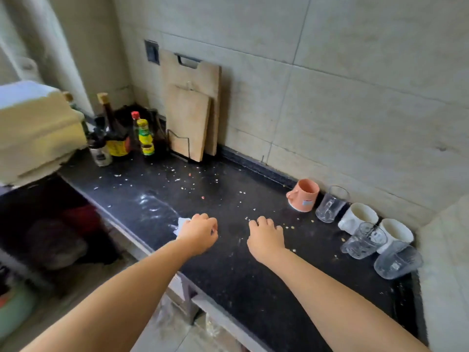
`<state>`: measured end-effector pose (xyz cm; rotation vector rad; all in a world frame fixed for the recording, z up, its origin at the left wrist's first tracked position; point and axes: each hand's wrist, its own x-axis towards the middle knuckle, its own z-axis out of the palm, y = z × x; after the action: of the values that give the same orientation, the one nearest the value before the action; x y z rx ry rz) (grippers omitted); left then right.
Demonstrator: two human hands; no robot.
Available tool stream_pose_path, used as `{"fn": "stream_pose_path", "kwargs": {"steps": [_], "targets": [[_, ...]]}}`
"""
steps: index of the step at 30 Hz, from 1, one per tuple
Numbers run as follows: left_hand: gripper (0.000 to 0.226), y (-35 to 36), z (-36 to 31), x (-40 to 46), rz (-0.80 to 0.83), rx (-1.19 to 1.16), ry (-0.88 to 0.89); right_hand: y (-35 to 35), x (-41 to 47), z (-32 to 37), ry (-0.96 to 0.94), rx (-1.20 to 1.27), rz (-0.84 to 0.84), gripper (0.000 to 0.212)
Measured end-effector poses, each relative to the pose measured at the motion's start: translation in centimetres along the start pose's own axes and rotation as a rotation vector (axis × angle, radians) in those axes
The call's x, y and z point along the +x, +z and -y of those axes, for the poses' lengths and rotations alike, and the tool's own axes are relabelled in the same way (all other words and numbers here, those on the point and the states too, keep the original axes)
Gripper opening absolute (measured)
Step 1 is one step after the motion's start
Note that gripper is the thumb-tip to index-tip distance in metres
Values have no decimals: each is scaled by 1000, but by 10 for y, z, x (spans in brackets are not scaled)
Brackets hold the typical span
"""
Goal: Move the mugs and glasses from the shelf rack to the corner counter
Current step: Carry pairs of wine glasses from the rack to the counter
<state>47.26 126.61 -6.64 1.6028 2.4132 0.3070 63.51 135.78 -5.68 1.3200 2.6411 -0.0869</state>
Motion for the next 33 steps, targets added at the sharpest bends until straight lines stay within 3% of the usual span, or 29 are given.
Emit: {"fn": "stream_pose_path", "kwargs": {"steps": [11, 21, 33], "targets": [[28, -86, 231, -302, -119, 73, -516, -10, -127, 328, -608, -70, -17, 36], [33, -126, 367, -547, -265, 81, -1026, -7, -248, 597, -1159, -171, -65, 39], [25, -186, 513, -682, -441, 35, -1402, -19, -326, 849, -1574, -174, -89, 40]]}}
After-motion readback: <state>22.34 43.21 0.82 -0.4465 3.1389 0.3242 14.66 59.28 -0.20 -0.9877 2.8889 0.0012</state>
